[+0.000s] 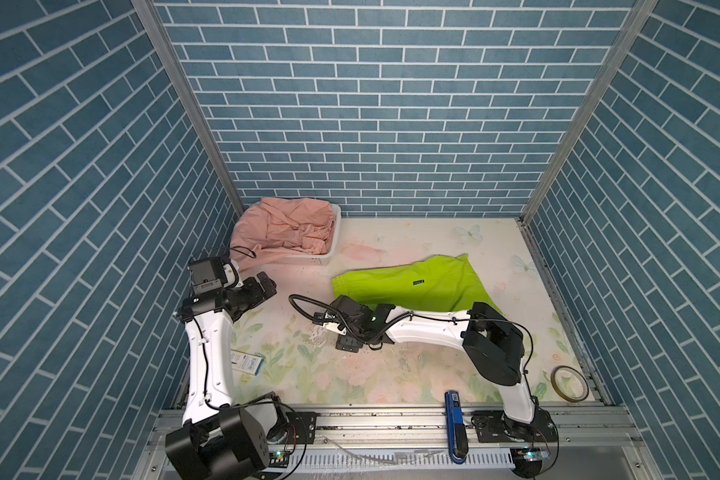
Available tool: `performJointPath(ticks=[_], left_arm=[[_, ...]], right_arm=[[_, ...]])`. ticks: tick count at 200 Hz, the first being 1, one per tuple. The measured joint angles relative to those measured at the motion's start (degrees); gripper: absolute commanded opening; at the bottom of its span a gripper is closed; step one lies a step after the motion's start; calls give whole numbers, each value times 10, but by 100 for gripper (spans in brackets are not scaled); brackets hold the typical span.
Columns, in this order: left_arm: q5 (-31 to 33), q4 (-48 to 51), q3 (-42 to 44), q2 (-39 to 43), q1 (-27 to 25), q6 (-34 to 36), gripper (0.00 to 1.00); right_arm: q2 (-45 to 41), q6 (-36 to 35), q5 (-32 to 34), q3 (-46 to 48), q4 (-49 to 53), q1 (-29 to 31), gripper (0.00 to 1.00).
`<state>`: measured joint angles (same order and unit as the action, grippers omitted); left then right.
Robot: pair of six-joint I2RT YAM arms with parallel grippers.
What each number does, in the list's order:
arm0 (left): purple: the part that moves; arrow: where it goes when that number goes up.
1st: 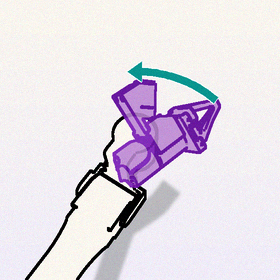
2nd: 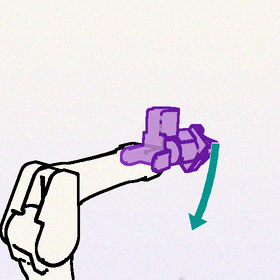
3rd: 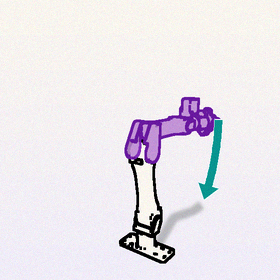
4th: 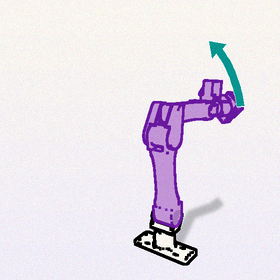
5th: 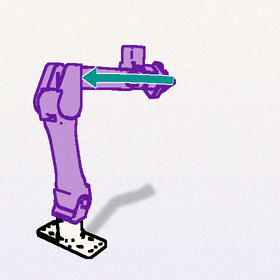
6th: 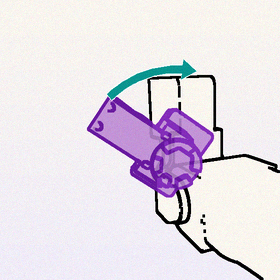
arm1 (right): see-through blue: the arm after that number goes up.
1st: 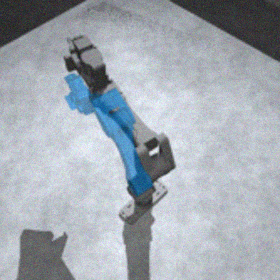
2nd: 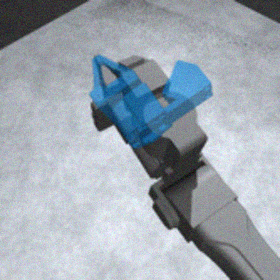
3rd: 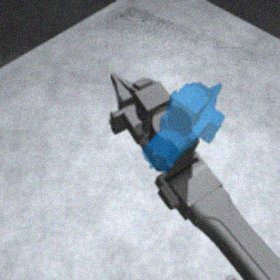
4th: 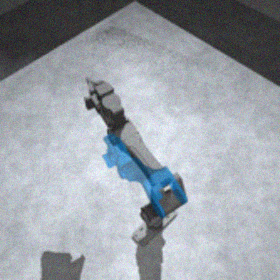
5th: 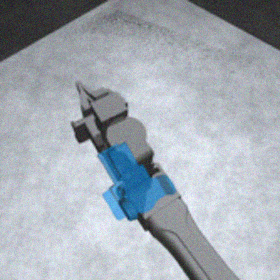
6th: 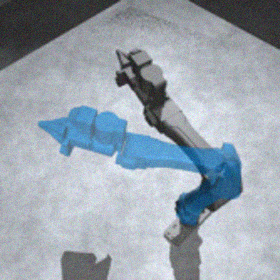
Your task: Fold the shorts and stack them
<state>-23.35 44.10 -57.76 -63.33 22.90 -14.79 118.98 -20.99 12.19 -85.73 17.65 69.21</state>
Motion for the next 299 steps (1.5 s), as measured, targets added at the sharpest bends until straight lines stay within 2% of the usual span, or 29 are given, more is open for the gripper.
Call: performJointPath(ticks=[38, 56, 70, 96, 112, 148, 169, 212, 299], left_arm=[[-2, 0, 0, 0, 1, 0, 100], [-8, 0, 0, -3, 1, 0, 100], [-13, 0, 0, -7, 1, 0, 100], [-20, -1, 3, -15, 1, -1, 100], [-39, -8, 15, -21, 1, -12, 100], [-83, -48, 78, -38, -14, -64, 100], [-100, -86, 108, -46, -61, -104, 100], [-151, -233, 180, -78, -135, -210, 100], [-168, -421, 265, -136, -206, -320, 100]], right_arm=[[25, -45, 38, -7, -14, -6, 89], [32, -55, 50, -8, -24, -11, 80], [36, -62, 56, -8, -34, -15, 64], [41, -60, 53, -5, -41, -18, 20], [38, -49, 50, 7, -63, -18, 0], [13, -17, 42, 71, -148, -21, 0], [0, -2, 37, 108, -199, -22, 0], [-9, 15, 29, 144, -264, -24, 0], [-47, 41, 11, 217, -368, -24, 0]])
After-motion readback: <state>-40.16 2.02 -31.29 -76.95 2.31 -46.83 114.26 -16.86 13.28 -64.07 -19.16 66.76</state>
